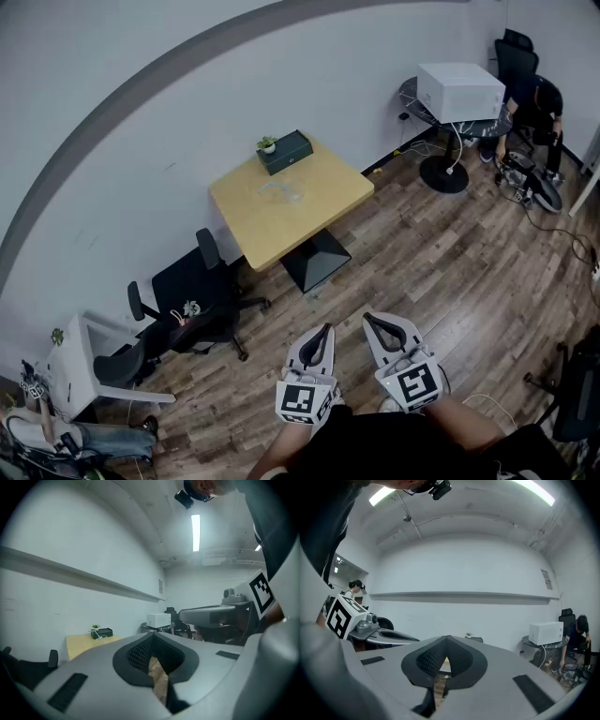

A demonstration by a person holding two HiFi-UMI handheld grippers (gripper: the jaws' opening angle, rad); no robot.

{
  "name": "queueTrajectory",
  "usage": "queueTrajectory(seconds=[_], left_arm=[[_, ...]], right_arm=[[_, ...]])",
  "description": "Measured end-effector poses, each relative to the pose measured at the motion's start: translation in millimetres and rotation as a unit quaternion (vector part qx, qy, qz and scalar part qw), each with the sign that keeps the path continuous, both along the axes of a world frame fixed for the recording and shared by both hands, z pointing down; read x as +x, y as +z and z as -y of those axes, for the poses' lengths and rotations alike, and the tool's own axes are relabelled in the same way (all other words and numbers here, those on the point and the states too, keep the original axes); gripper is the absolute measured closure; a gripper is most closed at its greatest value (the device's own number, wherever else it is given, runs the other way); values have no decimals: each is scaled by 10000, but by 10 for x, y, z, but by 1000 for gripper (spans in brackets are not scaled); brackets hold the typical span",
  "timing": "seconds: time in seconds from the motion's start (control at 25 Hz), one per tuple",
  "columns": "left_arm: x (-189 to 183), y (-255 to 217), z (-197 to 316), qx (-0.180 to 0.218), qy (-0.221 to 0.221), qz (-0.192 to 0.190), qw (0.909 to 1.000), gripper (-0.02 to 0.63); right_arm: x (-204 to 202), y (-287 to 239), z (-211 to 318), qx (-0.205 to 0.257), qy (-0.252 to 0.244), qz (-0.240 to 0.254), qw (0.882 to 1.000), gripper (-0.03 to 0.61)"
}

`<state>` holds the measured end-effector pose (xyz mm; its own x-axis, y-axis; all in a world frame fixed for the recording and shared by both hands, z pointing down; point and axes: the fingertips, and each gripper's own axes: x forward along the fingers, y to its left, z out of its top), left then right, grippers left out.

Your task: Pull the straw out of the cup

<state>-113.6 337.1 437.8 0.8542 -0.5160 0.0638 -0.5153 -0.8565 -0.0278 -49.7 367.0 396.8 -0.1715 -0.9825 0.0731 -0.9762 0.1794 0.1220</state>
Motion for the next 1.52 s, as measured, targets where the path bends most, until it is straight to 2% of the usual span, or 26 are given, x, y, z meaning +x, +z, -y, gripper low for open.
queueTrajectory(seconds=[0.48, 0.64, 0.88, 1.12, 1.4, 1.52], left_arm=[[-130, -219, 10, 136, 17, 23, 9999, 595], [-240, -165, 107, 171, 1, 73, 9998, 594], [-364, -241, 251, 201, 228, -204, 9993, 594], [-557, -255, 583, 165, 180, -310, 9992, 587], [-900, -316, 955, 119, 135, -592, 9981, 468], [-996, -392, 1050, 49, 181, -744, 9971, 365]], right_arm=[[69, -49, -54, 96, 300, 122, 9994, 562], [138, -70, 5, 222, 498, 0, 9985, 561], [84, -44, 170, 191, 623, -41, 9979, 560], [-115, -35, 419, 121, 740, 61, 9972, 560], [-540, -135, 672, 245, 707, -523, 9958, 560], [-731, -166, 740, 219, 586, -601, 9962, 560]])
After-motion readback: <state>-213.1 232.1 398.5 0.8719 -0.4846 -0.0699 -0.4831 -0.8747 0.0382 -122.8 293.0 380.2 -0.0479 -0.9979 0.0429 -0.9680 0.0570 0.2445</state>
